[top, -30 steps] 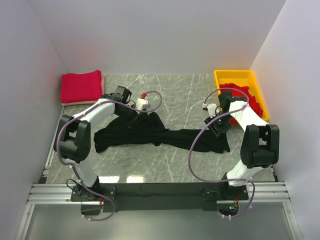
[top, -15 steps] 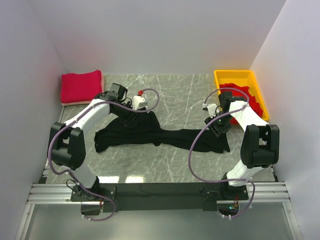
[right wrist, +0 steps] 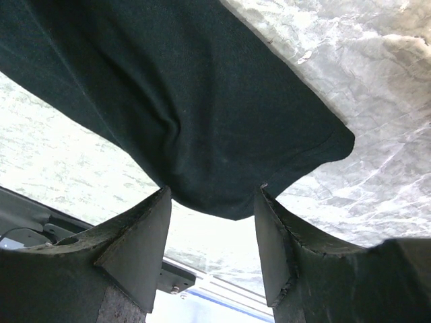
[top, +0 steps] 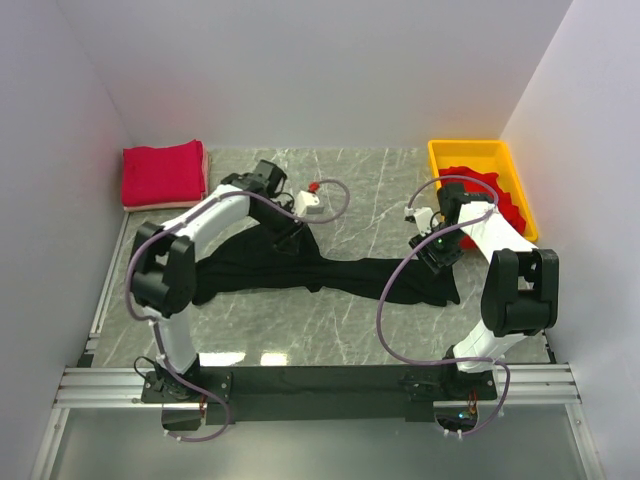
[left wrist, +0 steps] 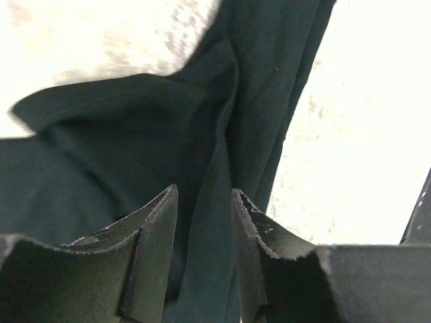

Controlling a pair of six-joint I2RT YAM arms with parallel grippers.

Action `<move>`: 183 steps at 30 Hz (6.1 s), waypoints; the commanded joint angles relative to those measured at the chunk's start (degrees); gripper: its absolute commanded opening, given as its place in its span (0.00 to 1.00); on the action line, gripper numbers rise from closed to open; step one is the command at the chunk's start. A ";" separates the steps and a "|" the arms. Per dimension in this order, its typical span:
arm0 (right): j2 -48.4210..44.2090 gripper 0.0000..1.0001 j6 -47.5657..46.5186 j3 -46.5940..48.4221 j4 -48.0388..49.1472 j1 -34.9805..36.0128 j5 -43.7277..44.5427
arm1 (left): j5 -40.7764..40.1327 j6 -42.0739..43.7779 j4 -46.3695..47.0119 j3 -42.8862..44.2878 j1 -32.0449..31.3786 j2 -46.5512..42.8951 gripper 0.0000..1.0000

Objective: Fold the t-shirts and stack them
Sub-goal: Flatten the tshirt out

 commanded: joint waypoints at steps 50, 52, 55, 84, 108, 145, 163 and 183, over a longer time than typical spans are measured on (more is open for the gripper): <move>12.36 0.65 0.75 15.72 1.01 4.12 -1.82 | 2.33 -10.25 0.06 19.75 25.01 -11.63 0.00; 13.16 0.61 -0.21 16.24 -2.58 4.39 -3.31 | 1.98 -10.25 -0.02 20.01 25.01 -11.19 0.00; 12.11 0.60 -2.40 15.37 -5.50 4.82 -6.13 | 1.62 -10.25 -0.02 19.49 25.01 -11.36 0.00; 1.91 0.26 1.45 -4.58 14.01 17.83 13.20 | 0.13 -9.63 0.15 17.20 26.68 -10.40 0.00; 0.85 0.39 3.21 -2.56 9.08 20.21 10.82 | -0.13 -8.23 1.03 13.78 28.53 -11.10 0.00; -28.22 0.00 2.15 24.43 20.60 13.53 28.93 | -7.16 -28.79 33.88 9.75 35.56 -38.33 0.00; -51.09 0.00 0.23 36.19 24.81 13.53 32.63 | -25.62 -27.56 41.72 9.45 35.56 -63.75 0.01; -15.16 0.00 -6.28 16.59 53.73 9.40 24.82 | -11.66 -28.53 49.70 2.26 34.34 -29.14 0.01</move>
